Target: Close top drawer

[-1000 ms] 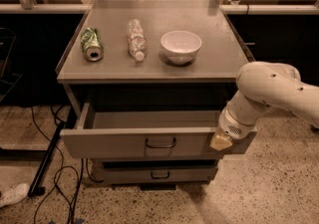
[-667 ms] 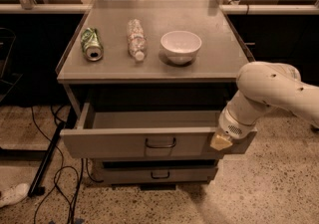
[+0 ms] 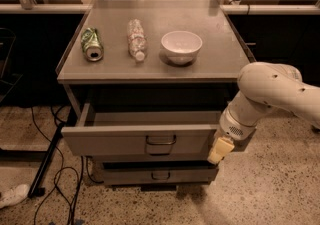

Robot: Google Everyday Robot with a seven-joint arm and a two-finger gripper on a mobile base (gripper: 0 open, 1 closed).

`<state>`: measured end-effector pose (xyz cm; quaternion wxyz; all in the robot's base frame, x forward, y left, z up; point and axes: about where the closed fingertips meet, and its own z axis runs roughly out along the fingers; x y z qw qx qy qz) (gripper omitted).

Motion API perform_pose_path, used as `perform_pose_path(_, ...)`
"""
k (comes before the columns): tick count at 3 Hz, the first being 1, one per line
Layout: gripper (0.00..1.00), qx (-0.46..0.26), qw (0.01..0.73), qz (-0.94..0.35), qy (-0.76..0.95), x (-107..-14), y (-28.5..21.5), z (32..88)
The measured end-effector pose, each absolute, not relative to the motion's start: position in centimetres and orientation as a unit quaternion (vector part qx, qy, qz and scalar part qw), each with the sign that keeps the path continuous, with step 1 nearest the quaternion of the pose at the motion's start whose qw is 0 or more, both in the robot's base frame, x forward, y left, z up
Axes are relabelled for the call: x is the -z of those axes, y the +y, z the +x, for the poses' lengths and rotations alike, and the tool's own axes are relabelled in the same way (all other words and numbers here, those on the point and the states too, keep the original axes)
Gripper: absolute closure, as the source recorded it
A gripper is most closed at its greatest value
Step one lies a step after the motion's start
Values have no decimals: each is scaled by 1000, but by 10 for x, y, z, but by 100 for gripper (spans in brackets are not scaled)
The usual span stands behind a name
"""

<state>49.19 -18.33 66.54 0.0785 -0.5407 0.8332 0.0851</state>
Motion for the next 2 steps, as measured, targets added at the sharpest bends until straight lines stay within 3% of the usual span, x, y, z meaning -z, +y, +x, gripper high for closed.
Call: perform_pose_path(2,0,-85,79,-541,833,-665,-183,492)
